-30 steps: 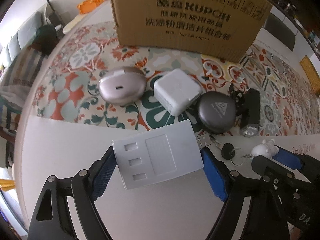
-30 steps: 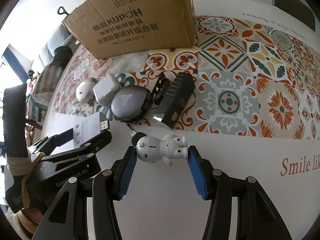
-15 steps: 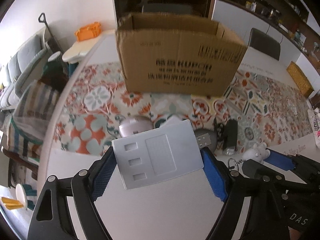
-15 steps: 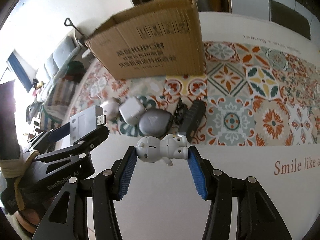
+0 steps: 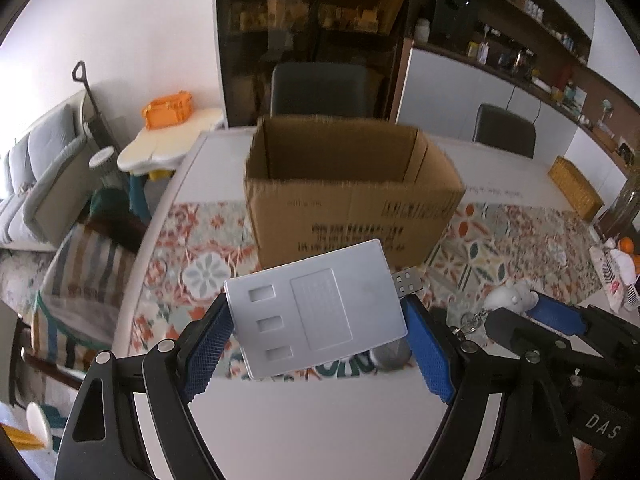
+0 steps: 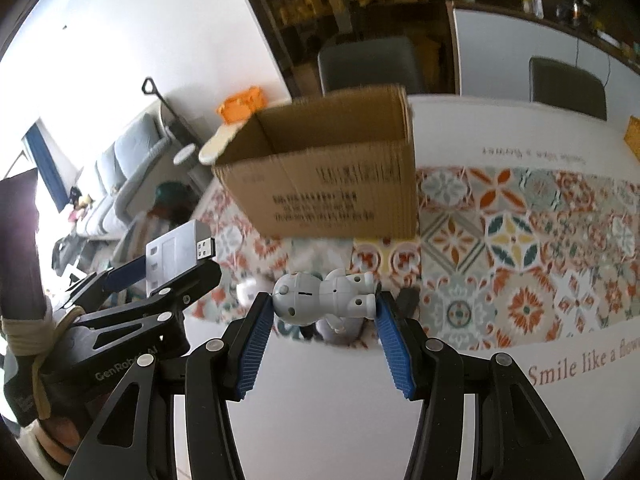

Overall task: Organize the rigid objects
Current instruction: 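Carry the figurine keychain and power strip over the box and lower them, then open both tools to drop the power strip and keychain into the box, then withdraw both tools from the box toward the remaining items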

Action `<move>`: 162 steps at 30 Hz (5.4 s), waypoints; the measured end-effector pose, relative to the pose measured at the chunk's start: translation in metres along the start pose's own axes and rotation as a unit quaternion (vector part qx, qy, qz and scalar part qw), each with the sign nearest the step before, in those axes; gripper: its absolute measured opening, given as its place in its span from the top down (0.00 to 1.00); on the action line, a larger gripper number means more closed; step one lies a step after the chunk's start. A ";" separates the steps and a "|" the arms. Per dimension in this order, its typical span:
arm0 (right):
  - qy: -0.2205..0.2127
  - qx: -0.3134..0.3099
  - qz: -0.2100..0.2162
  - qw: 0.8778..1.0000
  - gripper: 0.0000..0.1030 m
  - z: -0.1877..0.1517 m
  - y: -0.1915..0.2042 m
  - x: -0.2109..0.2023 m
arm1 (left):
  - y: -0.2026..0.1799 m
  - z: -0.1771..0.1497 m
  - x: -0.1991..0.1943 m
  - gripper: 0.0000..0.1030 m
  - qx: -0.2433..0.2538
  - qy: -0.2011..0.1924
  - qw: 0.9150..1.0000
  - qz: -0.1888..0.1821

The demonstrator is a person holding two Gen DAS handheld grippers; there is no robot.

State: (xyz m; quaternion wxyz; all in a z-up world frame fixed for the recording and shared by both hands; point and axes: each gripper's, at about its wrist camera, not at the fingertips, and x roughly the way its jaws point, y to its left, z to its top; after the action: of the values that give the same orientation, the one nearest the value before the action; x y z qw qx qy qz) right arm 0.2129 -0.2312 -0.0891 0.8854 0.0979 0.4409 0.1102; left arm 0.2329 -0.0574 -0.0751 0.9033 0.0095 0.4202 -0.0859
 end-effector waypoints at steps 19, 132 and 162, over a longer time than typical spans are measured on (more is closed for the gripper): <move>-0.105 -0.015 -0.009 0.994 0.49 0.087 0.024 -0.030 | 0.011 0.080 -0.015 0.19 0.027 -0.061 0.998 -0.007; 0.122 0.073 -0.095 0.985 0.34 0.017 -0.039 0.085 | 0.015 -0.014 0.077 0.03 0.046 0.108 0.991 0.058; 0.181 0.103 -0.111 0.972 0.63 -0.001 -0.067 0.149 | 0.010 -0.025 0.125 0.04 0.051 0.152 0.986 0.053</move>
State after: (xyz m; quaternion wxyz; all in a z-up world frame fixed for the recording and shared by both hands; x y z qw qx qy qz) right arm 0.3072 -0.2534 -0.2209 0.7828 0.1176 0.6107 -0.0190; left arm 0.2943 -0.0634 -0.1870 0.8306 0.0905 0.5465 -0.0566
